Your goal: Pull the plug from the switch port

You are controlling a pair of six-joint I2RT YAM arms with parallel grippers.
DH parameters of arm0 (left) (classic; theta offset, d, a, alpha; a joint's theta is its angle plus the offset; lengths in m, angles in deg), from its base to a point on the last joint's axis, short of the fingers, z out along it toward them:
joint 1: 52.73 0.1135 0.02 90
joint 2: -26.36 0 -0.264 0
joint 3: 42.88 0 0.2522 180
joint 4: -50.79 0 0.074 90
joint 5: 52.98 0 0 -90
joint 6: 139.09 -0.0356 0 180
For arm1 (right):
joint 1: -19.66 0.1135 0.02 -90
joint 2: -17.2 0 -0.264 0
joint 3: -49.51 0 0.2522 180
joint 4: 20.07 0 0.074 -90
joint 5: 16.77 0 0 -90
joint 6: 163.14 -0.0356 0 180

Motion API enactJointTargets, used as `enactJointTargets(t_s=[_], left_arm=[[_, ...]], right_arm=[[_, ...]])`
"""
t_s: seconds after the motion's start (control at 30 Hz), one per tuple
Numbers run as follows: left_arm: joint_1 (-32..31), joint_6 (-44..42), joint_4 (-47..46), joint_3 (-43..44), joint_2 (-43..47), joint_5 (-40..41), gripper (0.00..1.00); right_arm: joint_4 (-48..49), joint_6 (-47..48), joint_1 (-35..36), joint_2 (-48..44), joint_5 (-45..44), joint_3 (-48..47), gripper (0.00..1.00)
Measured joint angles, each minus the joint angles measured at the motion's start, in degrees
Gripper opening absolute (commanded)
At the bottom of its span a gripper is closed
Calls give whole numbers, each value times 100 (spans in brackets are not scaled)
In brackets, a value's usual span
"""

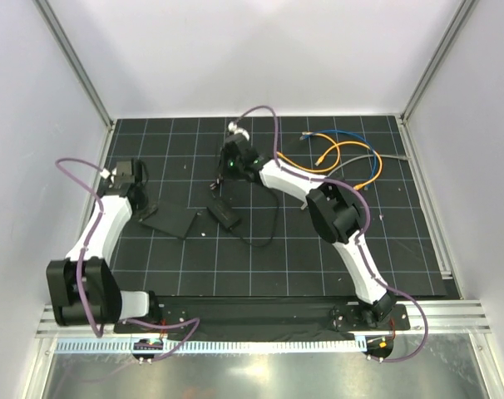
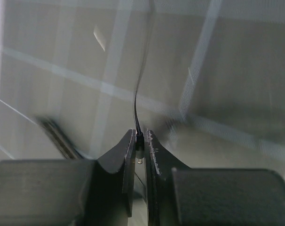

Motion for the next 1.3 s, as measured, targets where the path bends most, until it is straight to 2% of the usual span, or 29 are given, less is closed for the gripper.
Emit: enactJointTargets(t_s=[0.2, 0.27, 0.33, 0.37, 0.43, 0.53, 0.57, 0.77, 0.87, 0.97, 1.1, 1.2, 1.3], left_arm=[[-11, 308, 72, -667, 721, -232, 11], [-13, 466, 48, -903, 909, -313, 12], [-13, 629, 37, -1078, 973, -382, 12], [-13, 710, 17, -1152, 975, -404, 11], [-13, 855, 11, -1274, 975, -420, 9], [-11, 1084, -50, -1464, 977, -420, 9], [-13, 1147, -74, -1530, 990, -417, 9], [-13, 1502, -133, -1836, 1316, -260, 9], [-11, 1591, -144, -1838, 1408, -101, 8], [-13, 1694, -138, -1838, 1346, 33, 6], [-11, 1797, -142, -1838, 1115, 149, 3], [-11, 1895, -168, -1838, 949, 238, 1], [-11, 1996, -240, -1838, 831, 367, 0]], right_arm=[[-603, 313, 83, -734, -57, 1663, 11], [-654, 361, 26, -1025, -46, 2159, 15], [-780, 431, -7, -1320, -98, 2511, 23], [-907, 479, -26, -1425, -136, 2597, 29], [-1029, 586, -48, -1526, -240, 2662, 32], [-1200, 765, -20, -1633, -413, 2710, 44], [-1276, 833, 9, -1676, -494, 2726, 51], [-1493, 1377, 507, -1978, -1344, 2710, 61], [-1375, 1735, 804, -1967, -1362, 2363, 63], [-1228, 2024, 966, -1722, -1110, 1648, 62], [-1010, 2479, 942, -872, -492, 66, 56], [-914, 2750, 909, -210, -48, -848, 42], [-728, 2924, 881, 114, 286, -922, 22]])
